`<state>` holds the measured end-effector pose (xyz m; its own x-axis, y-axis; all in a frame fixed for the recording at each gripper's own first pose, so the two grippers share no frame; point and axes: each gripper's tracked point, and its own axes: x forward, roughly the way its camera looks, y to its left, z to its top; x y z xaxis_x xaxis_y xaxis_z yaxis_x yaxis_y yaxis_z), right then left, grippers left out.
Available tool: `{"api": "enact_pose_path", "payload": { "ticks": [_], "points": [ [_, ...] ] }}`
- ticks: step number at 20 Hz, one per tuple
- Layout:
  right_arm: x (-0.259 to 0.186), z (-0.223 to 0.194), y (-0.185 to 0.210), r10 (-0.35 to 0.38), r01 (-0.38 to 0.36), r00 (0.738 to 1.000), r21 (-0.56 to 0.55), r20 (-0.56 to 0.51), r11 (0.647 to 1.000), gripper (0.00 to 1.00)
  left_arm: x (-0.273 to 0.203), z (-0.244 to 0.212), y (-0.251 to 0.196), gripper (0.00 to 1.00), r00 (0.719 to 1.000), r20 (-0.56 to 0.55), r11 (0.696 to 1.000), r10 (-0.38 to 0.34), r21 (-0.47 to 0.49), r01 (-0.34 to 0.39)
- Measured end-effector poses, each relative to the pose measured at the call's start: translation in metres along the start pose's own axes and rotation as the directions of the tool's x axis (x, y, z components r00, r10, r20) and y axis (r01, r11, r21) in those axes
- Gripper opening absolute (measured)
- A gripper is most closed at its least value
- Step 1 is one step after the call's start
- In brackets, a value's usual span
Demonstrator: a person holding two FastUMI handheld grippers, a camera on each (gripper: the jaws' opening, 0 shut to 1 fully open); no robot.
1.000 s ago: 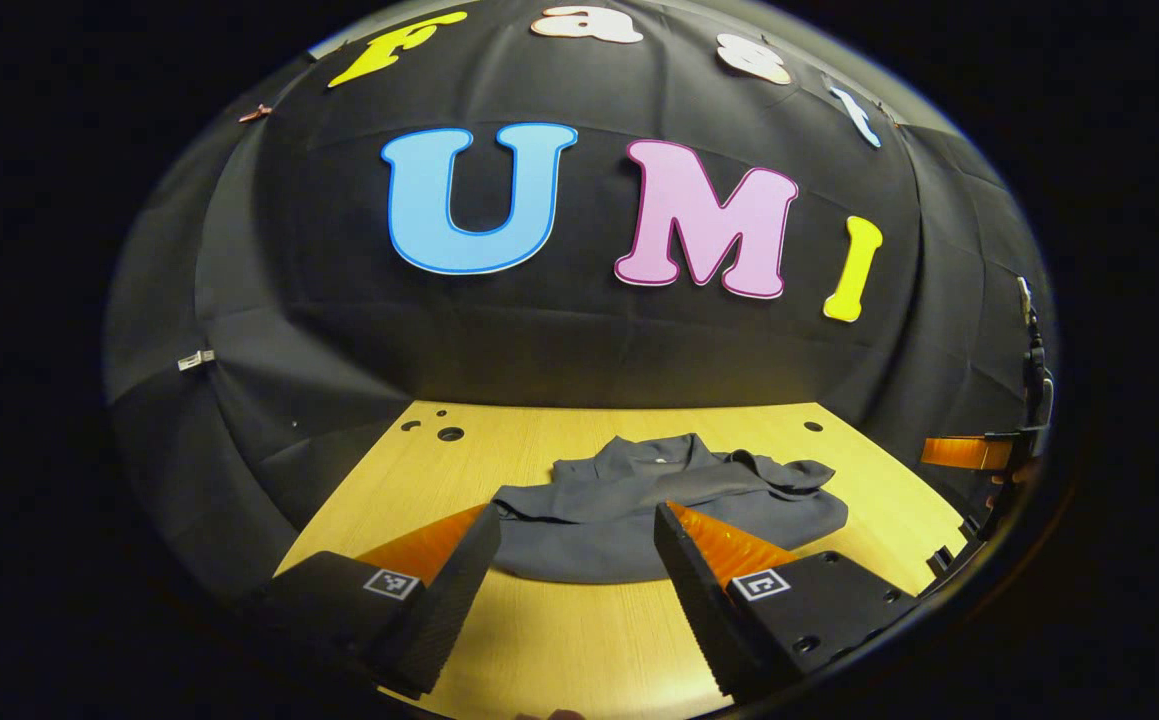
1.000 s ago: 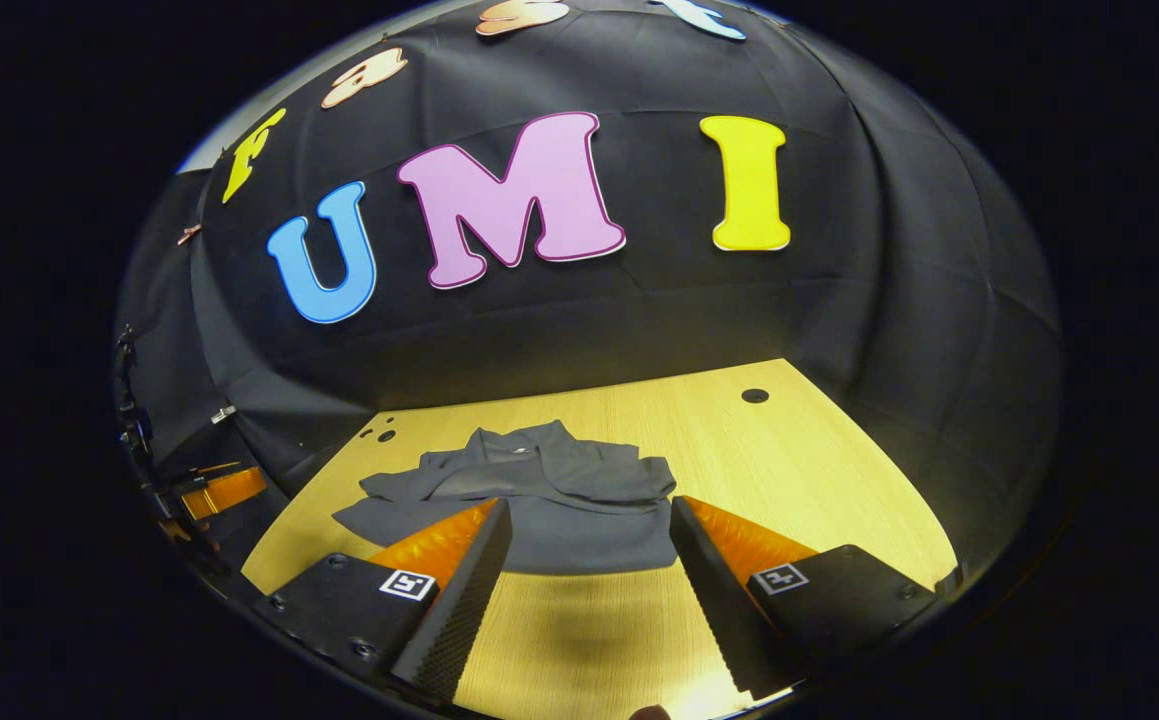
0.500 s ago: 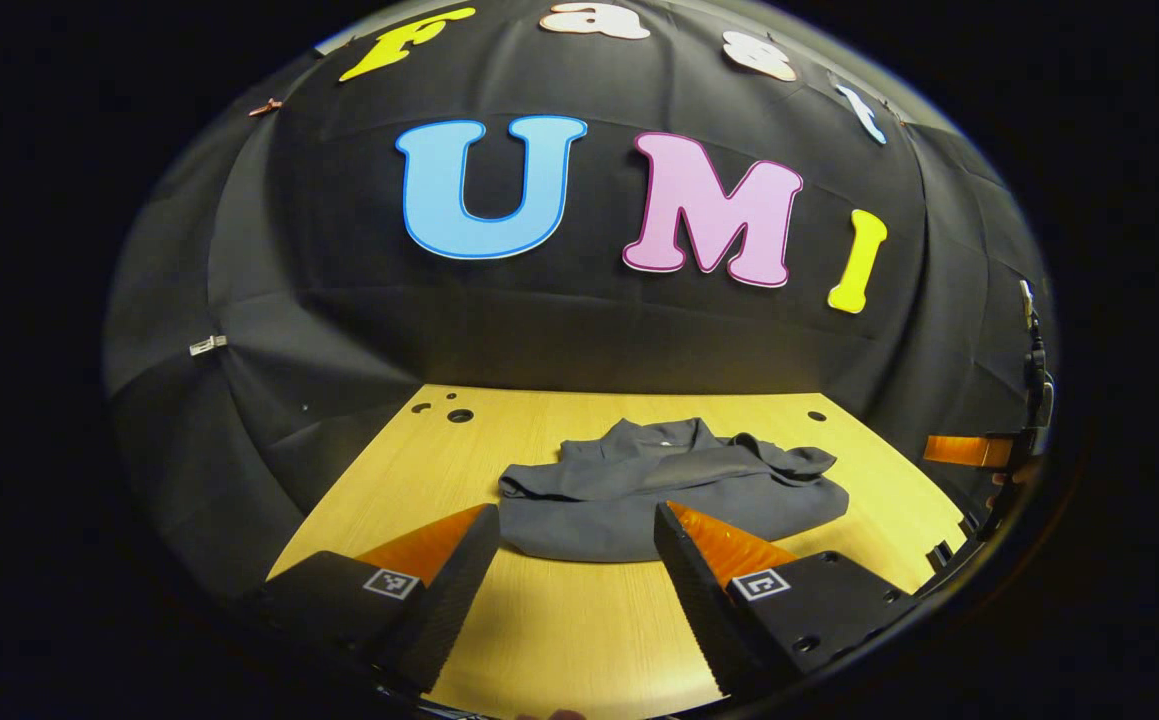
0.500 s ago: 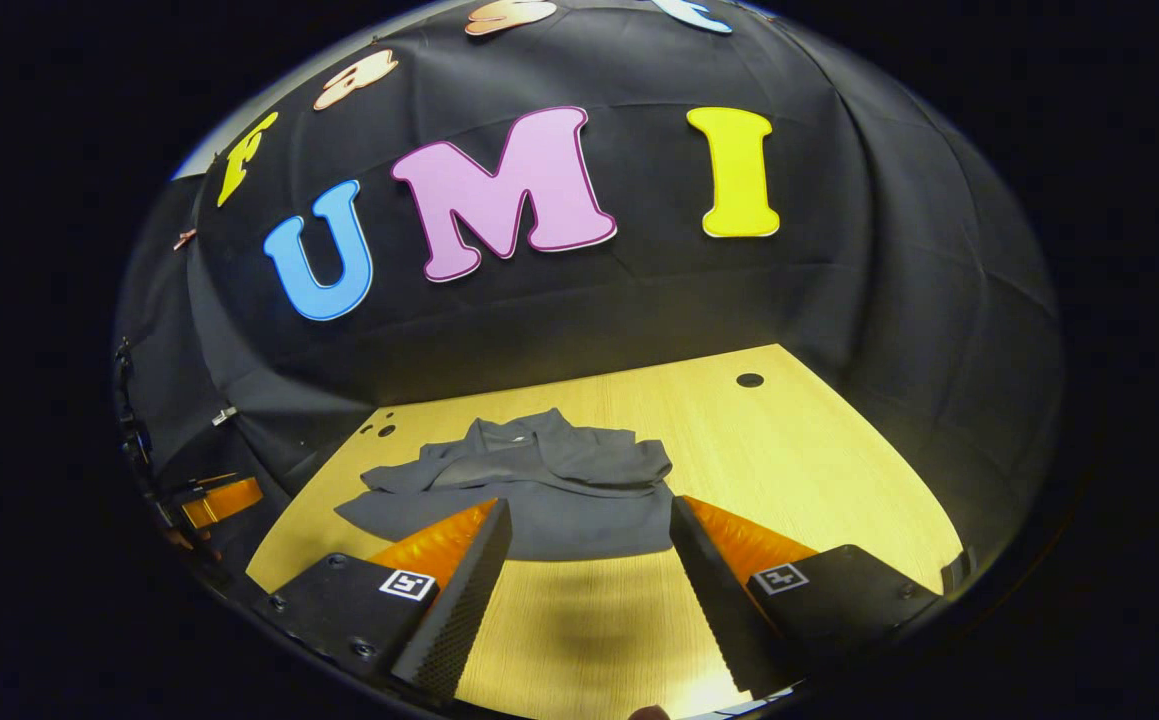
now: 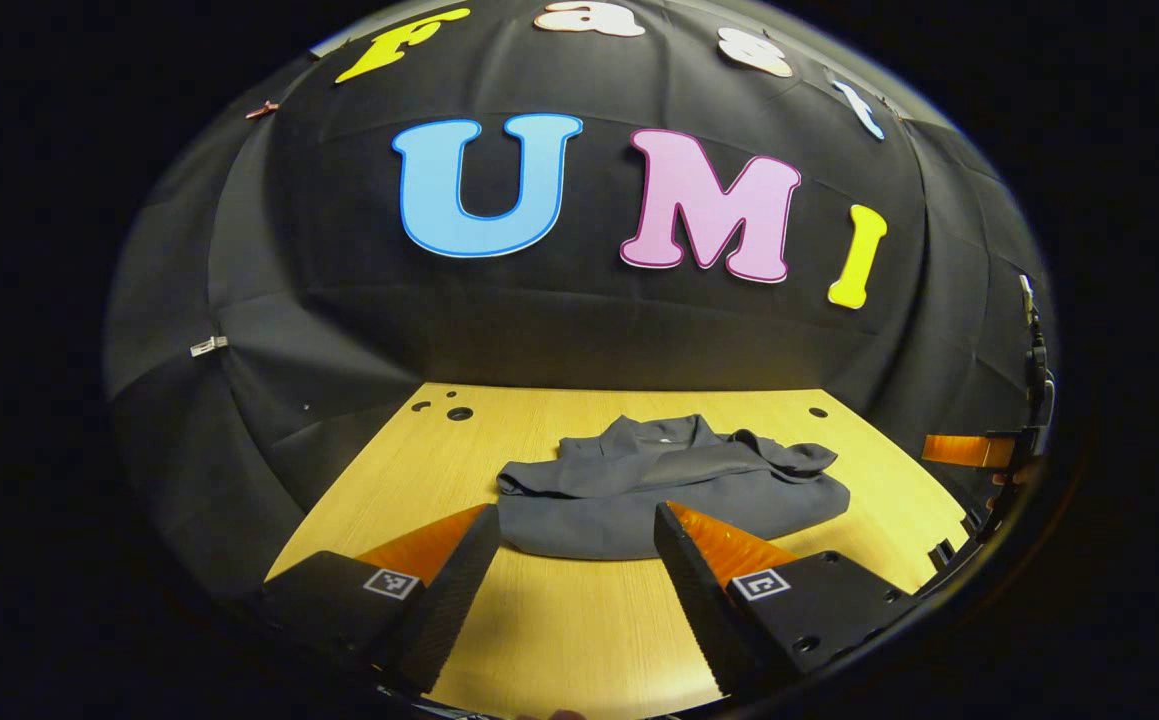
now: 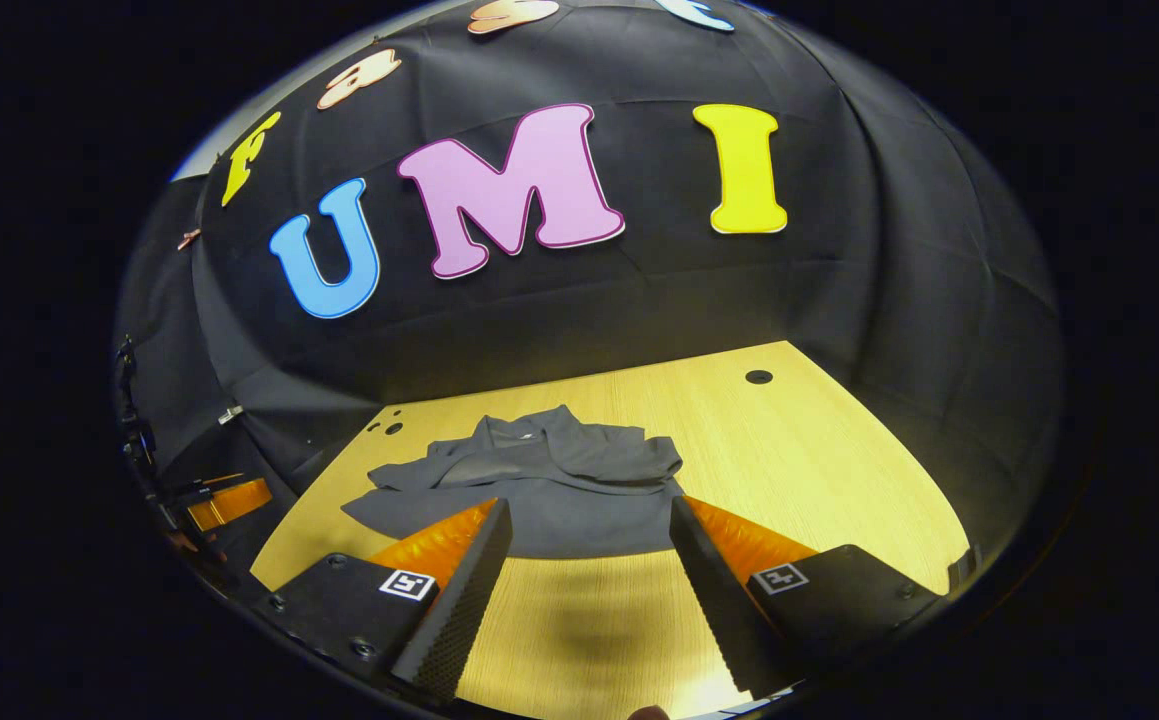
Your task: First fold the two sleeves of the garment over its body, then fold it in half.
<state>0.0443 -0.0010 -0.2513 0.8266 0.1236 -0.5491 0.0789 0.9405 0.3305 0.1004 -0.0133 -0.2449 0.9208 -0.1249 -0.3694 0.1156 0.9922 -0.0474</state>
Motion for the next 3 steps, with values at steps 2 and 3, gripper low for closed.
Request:
{"api": "enact_pose_path", "payload": {
  "ticks": [2, 3],
  "points": [
    [0.0014, -0.0008, -0.0009, 0.007, -0.007, 1.000, 0.002, -0.003, 1.000, 0.99, -0.0009, -0.0001, -0.0022, 0.98, 1.000, -0.003, 1.000, 0.007, -0.007, -0.007],
    [0.0017, -0.0020, -0.0023, 0.010, -0.010, 1.000, 0.001, -0.006, 1.000, 0.99, -0.0021, -0.0001, -0.0031, 0.98, 1.000, -0.003, 1.000, 0.014, -0.011, -0.014]
  ]
}}
